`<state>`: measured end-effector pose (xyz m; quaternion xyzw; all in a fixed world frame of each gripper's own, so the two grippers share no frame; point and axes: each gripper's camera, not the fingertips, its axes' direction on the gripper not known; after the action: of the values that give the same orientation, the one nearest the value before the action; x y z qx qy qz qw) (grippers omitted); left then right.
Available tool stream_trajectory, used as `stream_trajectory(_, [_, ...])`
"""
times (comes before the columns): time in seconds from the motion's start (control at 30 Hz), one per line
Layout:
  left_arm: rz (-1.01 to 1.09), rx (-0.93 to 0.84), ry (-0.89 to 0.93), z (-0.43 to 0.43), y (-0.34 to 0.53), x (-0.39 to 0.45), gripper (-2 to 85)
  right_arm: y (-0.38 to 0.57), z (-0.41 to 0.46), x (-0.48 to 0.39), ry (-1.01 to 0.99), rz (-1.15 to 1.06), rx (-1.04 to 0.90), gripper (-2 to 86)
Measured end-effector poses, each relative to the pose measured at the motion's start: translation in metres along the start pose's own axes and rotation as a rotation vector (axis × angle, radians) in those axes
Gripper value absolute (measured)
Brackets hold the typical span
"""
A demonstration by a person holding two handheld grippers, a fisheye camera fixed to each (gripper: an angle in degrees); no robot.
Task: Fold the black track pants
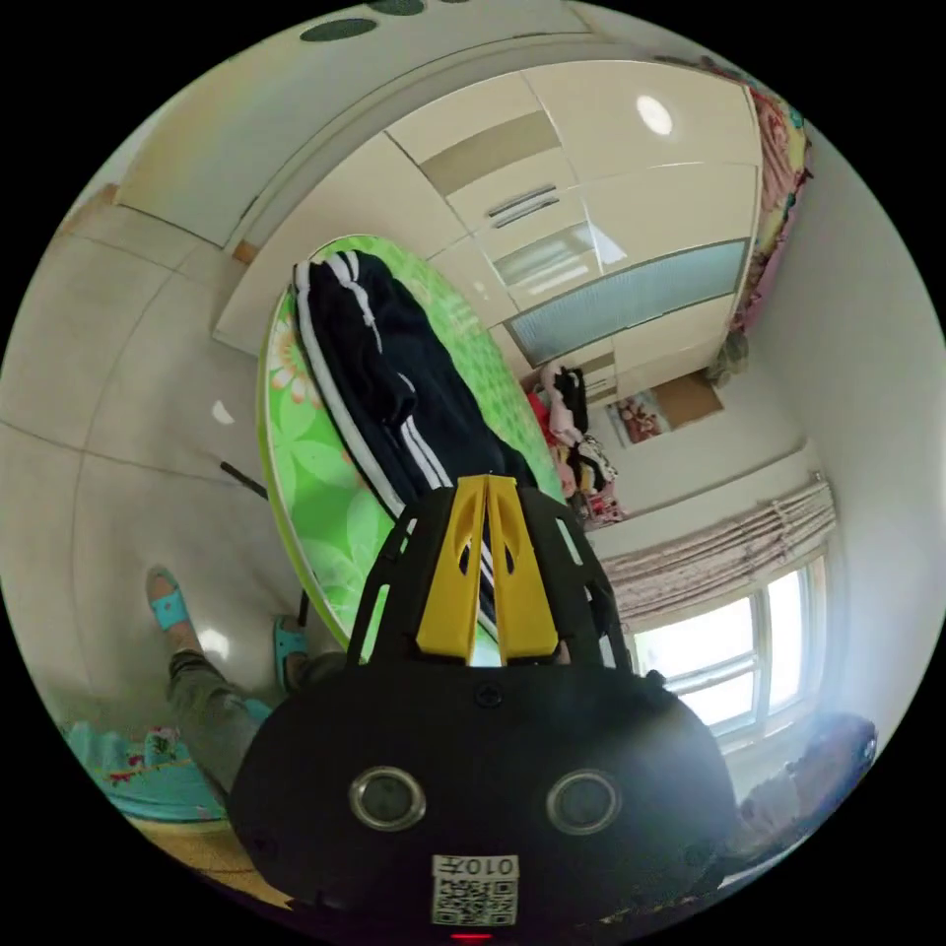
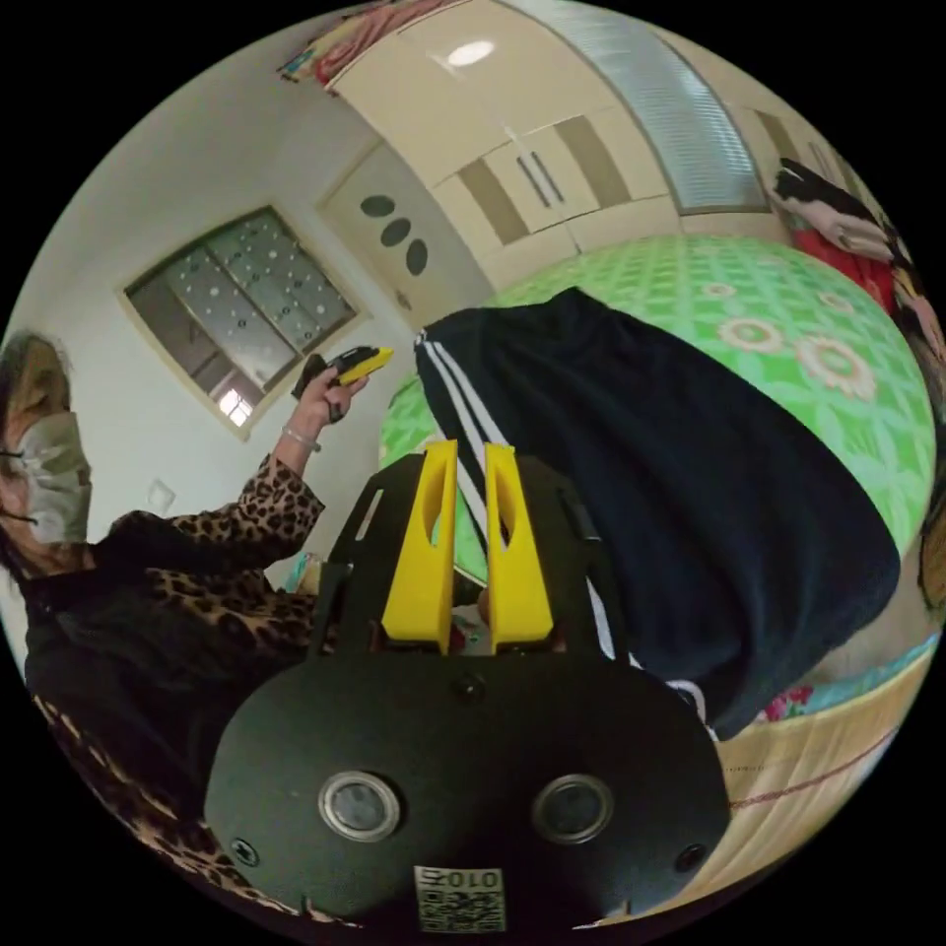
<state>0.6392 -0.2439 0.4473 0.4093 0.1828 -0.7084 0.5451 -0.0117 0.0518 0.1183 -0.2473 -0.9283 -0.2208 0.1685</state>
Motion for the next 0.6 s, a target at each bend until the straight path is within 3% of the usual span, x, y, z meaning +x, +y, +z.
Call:
stream_trajectory(0.1, [-0.069, 0.003, 0.015, 0.0, 0.015, -0.01, -0.1, -0.017, 0.062, -0.049, 0.056, -0.122, -0.113, 5.5])
stream_trajectory(0.27, [-0.074, -0.081, 0.047, 0.024, 0.034, -0.008, -0.1, -0.015, 0.134, -0.107, 0.506, -0.223, -0.207, 3.5])
stream_trajectory(0.6, [-0.01, -0.232, 0.011, 0.083, 0.048, 0.028, -0.1, 0.0, 0.201, -0.128, 0.499, -0.235, -0.258, 6.7])
